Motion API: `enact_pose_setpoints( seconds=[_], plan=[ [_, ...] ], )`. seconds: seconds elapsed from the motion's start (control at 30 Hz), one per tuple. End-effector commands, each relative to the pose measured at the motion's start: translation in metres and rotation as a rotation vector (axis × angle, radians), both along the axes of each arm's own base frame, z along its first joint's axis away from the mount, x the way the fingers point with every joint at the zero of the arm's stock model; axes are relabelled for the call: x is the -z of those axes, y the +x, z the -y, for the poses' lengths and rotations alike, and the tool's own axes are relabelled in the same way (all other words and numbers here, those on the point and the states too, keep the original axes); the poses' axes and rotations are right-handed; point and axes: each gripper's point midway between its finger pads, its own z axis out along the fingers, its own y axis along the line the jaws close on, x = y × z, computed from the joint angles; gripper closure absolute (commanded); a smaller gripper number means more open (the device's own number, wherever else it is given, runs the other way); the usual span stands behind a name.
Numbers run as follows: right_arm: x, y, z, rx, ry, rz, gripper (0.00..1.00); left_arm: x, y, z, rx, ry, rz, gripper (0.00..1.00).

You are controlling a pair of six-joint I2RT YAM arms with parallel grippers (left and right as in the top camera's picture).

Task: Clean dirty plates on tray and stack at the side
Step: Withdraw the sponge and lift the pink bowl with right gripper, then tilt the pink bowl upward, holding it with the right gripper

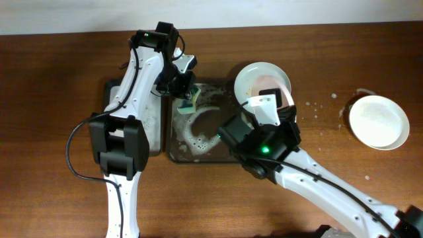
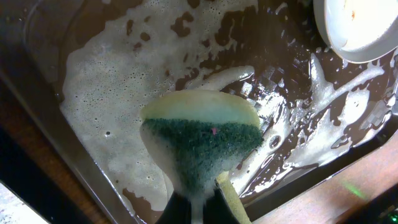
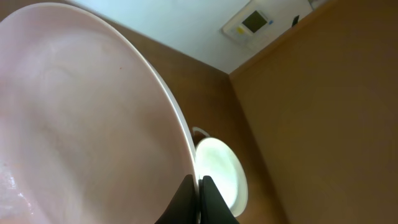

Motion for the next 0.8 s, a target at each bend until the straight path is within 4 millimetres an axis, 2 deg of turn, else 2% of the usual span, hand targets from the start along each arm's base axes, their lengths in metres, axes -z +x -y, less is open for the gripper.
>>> enact_pose_setpoints(
  seconds=[0.0, 0.17, 0.77],
  plan=[
    [0.0065, -0.0008, 0.0006, 0.006, -0.073, -0.025, 0.96, -0.0010, -0.0007, 0.0006, -0.011, 0.001, -0.002, 1.00],
    [0.0141, -0.0024, 0.0032, 0.008, -0.107, -0.060, 0.96, -0.0010, -0.0008, 0.0006, -0.011, 0.001, -0.002, 1.00],
    [0.0153, -0.0048, 0.0053, 0.007, -0.124, -0.081, 0.96, -0.0011, -0.0001, 0.0008, -0.011, 0.000, 0.001, 1.00]
  ],
)
